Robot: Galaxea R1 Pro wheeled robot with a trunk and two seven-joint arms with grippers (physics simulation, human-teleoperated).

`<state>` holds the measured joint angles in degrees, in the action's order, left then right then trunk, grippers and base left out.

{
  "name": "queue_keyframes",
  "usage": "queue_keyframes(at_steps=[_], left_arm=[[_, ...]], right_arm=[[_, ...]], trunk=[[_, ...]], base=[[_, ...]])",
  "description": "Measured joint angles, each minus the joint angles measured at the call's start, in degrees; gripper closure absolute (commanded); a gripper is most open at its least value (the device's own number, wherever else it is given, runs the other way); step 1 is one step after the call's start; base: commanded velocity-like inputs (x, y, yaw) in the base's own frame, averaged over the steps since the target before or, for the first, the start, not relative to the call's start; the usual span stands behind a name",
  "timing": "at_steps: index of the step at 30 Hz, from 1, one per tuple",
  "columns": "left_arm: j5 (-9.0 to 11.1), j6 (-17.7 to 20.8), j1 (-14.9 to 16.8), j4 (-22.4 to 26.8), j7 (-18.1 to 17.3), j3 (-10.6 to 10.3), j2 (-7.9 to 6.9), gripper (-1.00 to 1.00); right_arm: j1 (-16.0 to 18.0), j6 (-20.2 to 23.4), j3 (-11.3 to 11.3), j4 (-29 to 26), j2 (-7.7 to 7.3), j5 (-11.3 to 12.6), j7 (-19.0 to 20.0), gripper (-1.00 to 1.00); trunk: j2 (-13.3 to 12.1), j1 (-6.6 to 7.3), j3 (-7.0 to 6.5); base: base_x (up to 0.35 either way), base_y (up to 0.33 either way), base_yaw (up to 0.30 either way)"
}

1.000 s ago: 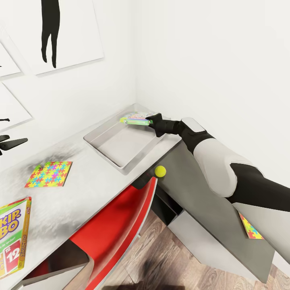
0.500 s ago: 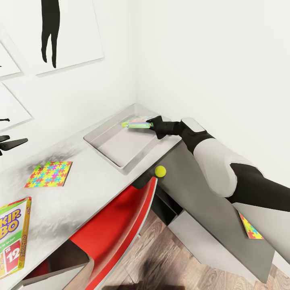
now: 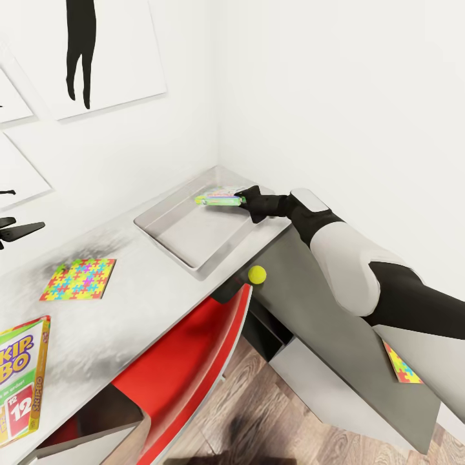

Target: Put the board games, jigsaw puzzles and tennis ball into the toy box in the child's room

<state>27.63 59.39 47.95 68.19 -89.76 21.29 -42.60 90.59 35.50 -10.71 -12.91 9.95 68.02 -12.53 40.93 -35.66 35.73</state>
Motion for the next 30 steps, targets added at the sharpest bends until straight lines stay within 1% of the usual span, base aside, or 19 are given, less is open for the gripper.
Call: queue_keyframes(at_steps=[12,13,30], left_arm=[[0.01,0.0,0.0,0.01,0.0,-0.03,0.0,-1.0],[0.0,0.0,0.0,0.01,0.0,-0.03,0.0,-1.0],[0.01,0.0,-0.04,0.02,0.0,0.0,0.0,-1.0]], right_arm=[[0.05,0.03,0.04,-0.08,0.0,-0.07,-0.02,1.0],[0.06,0.03,0.07,-0.08,0.0,-0.09,-0.04,-1.0],[0.09,1.31,0.36,-0.18,0.0,-0.13,-0.1,-1.0]], trunk=[[0.0,0.0,0.0],[0.0,0.0,0.0],[0.0,0.0,0.0]], base=[[0.0,0.0,0.0],[0.0,0.0,0.0],[0.0,0.0,0.0]])
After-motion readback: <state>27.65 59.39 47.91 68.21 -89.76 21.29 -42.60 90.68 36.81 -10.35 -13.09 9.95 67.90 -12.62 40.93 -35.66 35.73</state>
